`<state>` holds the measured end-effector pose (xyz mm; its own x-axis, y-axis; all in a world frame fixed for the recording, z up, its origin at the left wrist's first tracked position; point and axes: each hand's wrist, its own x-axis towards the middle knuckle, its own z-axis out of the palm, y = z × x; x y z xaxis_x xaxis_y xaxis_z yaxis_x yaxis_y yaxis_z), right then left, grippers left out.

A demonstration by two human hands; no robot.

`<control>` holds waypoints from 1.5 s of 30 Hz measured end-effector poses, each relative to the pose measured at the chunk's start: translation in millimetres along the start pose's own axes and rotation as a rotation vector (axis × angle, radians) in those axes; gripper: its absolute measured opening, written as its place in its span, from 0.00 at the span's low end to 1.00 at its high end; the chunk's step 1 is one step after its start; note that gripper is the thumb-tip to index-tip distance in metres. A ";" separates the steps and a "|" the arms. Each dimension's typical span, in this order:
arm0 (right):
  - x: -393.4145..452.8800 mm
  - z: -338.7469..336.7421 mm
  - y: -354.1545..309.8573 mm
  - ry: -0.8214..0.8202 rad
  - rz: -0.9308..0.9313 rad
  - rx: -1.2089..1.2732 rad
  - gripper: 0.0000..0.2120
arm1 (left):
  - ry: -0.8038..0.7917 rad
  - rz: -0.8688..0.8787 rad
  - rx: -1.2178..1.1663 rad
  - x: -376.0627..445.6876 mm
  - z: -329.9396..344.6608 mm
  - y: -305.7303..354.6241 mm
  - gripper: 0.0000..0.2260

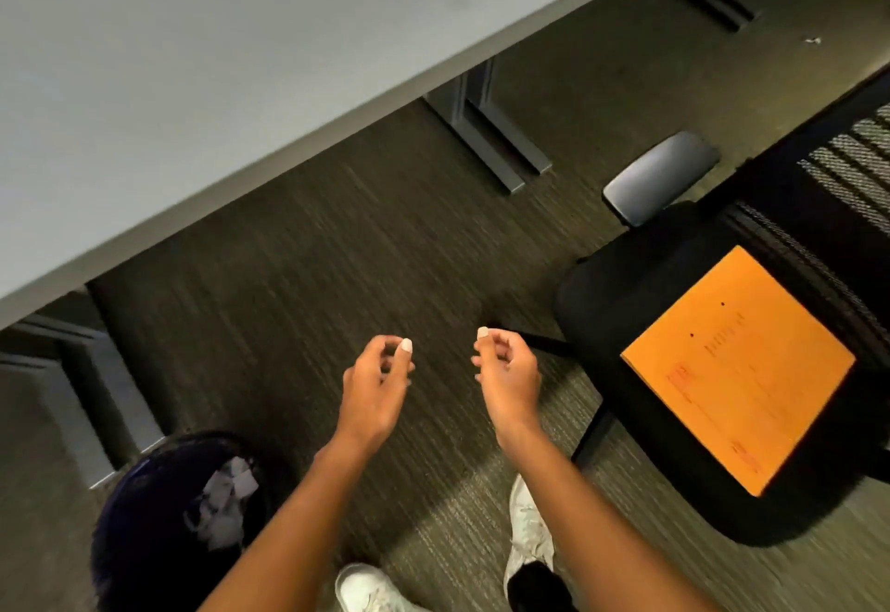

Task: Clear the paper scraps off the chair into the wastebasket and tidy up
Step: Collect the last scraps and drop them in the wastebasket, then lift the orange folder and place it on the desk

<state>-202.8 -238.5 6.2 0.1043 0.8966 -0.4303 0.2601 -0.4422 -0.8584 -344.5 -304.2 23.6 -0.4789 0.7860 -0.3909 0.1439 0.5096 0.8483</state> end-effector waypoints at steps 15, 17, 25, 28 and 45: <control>105.6 -232.6 60.6 0.406 0.247 0.028 0.08 | -0.328 0.099 0.210 26.9 221.0 78.1 0.13; 114.5 -254.4 72.1 0.436 0.282 0.038 0.09 | -0.365 0.117 0.248 29.8 246.3 80.5 0.14; 136.4 -317.7 108.8 0.633 0.386 0.028 0.09 | -0.460 0.204 0.428 43.0 316.3 82.4 0.13; 139.1 -338.5 123.0 0.655 0.421 -0.048 0.15 | -0.478 0.212 0.481 48.1 336.0 77.5 0.12; 151.9 -375.2 160.2 0.712 0.590 -0.090 0.21 | -0.553 0.110 0.753 60.0 389.3 81.9 0.22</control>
<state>214.9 -164.7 -91.8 0.8004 0.3428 -0.4918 0.0480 -0.8544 -0.5174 -24.3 -79.1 -69.4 0.0223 0.7990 -0.6009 0.7787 0.3630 0.5117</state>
